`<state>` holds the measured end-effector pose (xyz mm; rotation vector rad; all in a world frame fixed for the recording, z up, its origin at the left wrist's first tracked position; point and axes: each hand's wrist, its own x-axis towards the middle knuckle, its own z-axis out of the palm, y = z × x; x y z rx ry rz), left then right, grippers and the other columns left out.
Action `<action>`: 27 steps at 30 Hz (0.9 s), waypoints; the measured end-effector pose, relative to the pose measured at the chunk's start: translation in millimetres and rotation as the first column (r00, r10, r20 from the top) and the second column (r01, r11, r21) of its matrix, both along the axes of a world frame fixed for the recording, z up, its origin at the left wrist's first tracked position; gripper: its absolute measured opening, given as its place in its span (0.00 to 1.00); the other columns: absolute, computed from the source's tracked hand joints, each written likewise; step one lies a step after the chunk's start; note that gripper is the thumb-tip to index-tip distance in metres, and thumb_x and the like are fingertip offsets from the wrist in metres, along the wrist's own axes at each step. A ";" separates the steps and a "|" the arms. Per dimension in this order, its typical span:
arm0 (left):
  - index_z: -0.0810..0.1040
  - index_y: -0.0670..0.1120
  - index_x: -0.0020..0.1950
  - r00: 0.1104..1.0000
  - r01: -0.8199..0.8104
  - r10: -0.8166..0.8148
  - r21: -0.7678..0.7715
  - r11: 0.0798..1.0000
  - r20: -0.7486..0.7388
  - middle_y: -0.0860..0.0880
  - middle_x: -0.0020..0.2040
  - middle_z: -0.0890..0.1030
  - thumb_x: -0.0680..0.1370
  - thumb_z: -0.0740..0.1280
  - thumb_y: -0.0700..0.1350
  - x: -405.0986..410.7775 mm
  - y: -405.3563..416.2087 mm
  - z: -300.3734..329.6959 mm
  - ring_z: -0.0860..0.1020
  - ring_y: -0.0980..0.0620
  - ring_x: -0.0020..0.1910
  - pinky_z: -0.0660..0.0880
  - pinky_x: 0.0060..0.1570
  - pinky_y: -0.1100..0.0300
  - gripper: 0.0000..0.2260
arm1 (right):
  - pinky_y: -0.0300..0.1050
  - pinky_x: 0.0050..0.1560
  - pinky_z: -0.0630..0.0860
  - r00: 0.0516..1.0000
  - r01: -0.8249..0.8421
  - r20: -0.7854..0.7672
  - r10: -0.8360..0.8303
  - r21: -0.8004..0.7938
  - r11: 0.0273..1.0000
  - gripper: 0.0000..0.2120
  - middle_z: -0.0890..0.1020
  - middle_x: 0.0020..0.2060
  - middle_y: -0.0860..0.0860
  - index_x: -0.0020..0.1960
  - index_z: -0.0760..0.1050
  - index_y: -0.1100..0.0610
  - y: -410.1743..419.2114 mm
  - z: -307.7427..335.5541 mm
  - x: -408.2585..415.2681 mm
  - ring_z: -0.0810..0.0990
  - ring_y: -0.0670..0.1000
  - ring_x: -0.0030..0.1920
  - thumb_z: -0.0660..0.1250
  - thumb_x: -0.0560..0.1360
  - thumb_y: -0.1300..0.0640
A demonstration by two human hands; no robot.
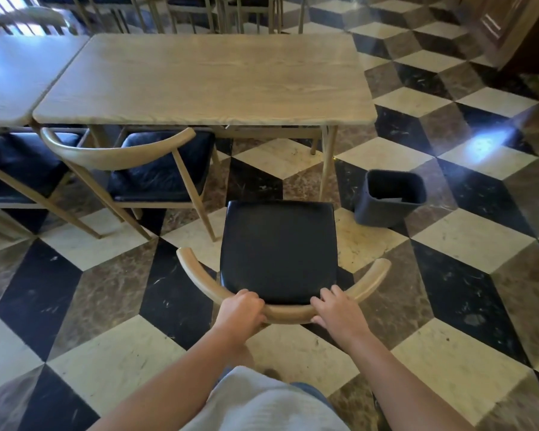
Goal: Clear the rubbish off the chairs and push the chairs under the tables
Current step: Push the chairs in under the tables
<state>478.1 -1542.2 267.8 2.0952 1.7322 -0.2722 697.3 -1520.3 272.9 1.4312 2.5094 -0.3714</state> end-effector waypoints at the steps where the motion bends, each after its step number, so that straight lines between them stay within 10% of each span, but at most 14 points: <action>1: 0.79 0.48 0.51 1.000 0.006 -0.006 0.011 1.000 -0.003 0.50 0.48 0.78 0.78 0.60 0.51 -2.9 6.2 0.7 0.73 0.51 0.49 0.76 0.47 0.55 0.11 | 0.48 0.51 0.74 1.000 -0.001 -0.005 0.001 0.005 1.000 0.15 0.76 0.54 0.53 0.59 0.71 0.55 5.8 0.5 -3.6 0.71 0.54 0.57 0.64 0.76 0.49; 27: 0.79 0.51 0.56 0.999 0.001 -0.004 0.047 0.999 0.051 0.53 0.53 0.79 0.78 0.60 0.54 -82.0 260.9 -1.7 0.73 0.52 0.53 0.73 0.45 0.59 0.13 | 0.48 0.57 0.75 1.000 0.000 0.002 0.000 -0.007 1.000 0.19 0.76 0.59 0.55 0.64 0.70 0.55 261.5 1.1 -77.5 0.71 0.56 0.61 0.63 0.77 0.49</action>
